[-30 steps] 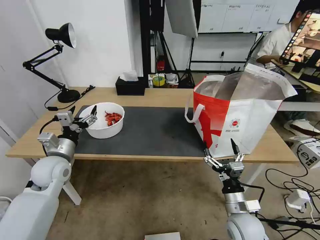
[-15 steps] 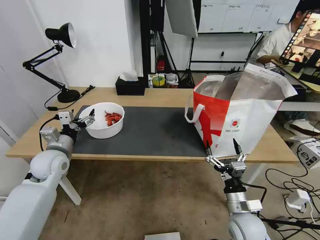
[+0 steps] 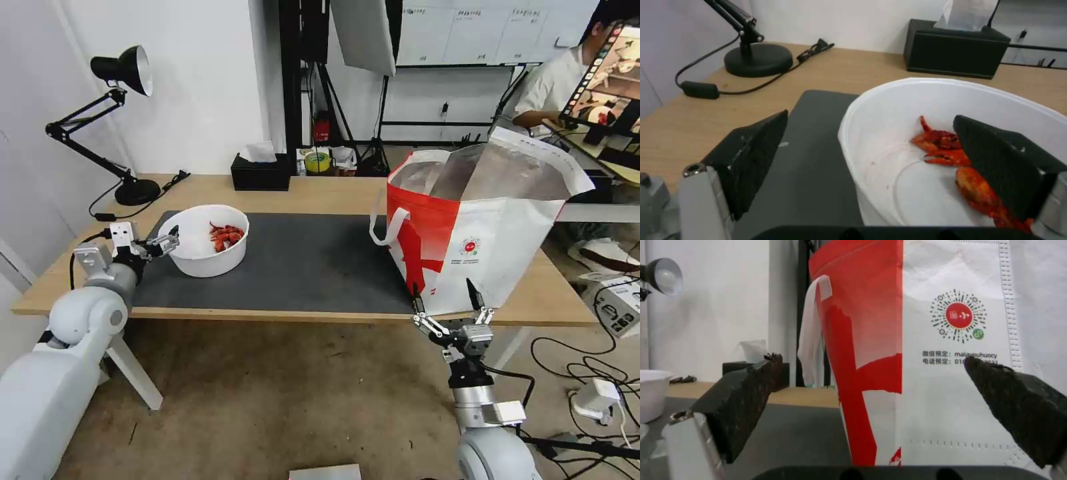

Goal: Pick up the trash from the table and place it into the takeout bag.

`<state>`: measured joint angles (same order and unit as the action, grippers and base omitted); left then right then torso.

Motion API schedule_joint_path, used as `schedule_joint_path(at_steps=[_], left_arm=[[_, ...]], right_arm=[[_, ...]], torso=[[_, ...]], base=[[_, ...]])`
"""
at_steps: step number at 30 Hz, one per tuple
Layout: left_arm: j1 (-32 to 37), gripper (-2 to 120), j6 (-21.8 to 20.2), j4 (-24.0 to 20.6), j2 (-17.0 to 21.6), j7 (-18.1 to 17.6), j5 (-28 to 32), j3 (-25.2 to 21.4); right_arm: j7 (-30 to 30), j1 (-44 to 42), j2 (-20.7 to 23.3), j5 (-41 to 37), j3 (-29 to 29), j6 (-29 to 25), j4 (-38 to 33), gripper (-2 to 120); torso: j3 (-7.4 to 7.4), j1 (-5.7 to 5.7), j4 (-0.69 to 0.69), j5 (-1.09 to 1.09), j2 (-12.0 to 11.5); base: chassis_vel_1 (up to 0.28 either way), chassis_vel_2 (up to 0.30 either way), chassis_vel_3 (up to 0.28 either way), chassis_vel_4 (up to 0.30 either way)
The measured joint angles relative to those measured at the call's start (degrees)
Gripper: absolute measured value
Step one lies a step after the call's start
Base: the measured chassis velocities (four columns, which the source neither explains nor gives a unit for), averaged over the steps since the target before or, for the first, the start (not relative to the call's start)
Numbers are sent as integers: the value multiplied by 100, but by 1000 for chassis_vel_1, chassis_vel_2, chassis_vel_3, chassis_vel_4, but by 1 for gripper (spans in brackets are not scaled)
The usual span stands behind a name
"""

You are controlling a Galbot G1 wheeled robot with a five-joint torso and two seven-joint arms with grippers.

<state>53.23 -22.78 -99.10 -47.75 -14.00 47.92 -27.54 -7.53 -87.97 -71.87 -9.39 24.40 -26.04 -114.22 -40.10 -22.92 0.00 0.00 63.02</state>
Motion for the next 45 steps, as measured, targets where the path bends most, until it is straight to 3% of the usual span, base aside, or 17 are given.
schedule_joint_path(at_steps=[11,38,45], left_arm=[[-523,100,-649,229,124,-355,260,414],[-1385,99,-1623,727,137,-830,726,1028],[-1667,76,-1937,865,69,-1057,853,1285]], right_arm=[[-6,0,-24,-10,40,-17,18,100],[-12,20,-96,-25,54,-57,158,100],[-22,-20,-104,-39,101,-70,165,100]], torso=[[0,0,0,0,0],[0,0,0,0,0],[-1,0,-1,0,0]], base=[[0,0,0,0],[0,0,0,0],[0,0,0,0]])
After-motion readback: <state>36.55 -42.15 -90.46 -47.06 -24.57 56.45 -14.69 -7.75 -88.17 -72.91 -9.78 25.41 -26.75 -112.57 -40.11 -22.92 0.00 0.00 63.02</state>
